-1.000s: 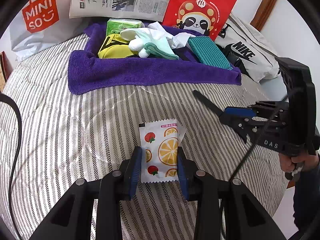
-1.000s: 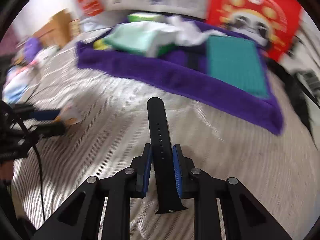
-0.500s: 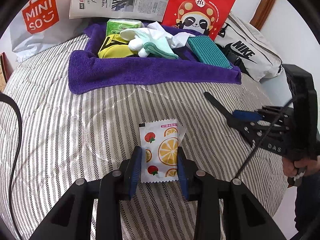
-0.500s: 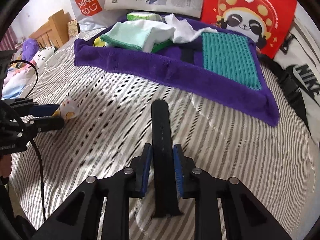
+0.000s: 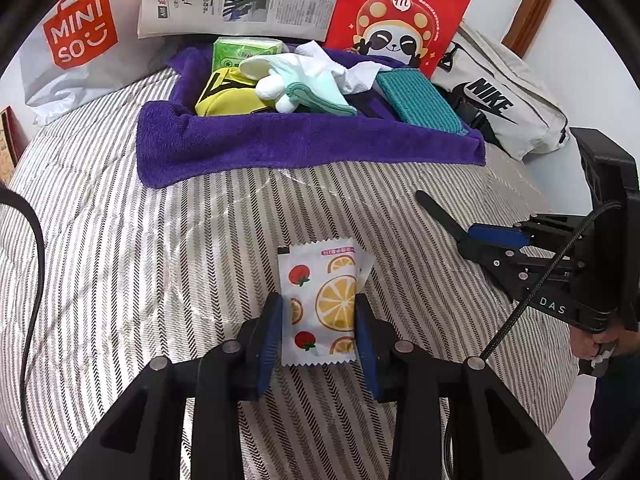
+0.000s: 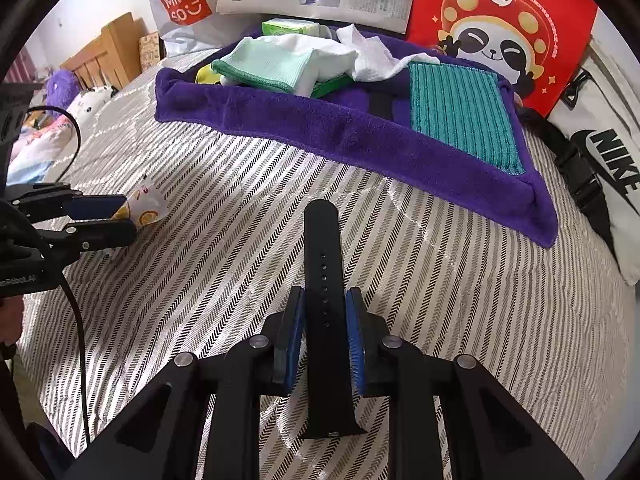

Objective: Organize soft objects
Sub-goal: 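Carry the sachet with the left tool while the right tool carries the strap toward the towel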

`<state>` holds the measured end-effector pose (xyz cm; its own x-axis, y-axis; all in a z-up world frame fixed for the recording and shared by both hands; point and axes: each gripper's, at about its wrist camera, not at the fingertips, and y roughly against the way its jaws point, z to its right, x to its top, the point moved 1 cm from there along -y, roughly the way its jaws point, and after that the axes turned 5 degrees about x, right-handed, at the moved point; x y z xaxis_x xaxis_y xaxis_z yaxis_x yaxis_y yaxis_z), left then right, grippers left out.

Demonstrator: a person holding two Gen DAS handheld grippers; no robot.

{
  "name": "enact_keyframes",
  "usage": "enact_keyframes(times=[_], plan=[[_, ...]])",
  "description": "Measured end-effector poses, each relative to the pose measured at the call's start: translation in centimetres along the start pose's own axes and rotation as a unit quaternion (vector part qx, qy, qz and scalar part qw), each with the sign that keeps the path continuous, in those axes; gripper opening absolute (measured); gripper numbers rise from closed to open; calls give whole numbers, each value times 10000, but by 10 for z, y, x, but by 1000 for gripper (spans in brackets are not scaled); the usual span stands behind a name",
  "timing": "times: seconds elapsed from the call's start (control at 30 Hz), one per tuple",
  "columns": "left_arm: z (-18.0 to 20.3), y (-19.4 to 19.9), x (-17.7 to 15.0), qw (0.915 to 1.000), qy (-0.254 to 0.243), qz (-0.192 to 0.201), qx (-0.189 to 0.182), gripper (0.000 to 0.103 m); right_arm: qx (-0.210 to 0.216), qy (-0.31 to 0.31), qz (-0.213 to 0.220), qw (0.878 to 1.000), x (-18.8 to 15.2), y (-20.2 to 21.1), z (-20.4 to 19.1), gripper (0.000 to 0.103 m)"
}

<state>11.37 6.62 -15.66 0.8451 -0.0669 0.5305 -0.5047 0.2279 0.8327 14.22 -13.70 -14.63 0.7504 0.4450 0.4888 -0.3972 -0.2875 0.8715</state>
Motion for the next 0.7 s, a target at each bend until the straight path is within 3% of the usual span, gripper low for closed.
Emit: enact_keyframes(times=[0.23, 0.7], plan=[[0, 2, 0, 10000, 15, 11, 69, 32, 134, -217, 112, 9996, 2, 17, 3, 20], [1, 45, 23, 9994, -80, 338, -23, 32, 212, -384, 357, 9984, 16, 48, 5, 20]])
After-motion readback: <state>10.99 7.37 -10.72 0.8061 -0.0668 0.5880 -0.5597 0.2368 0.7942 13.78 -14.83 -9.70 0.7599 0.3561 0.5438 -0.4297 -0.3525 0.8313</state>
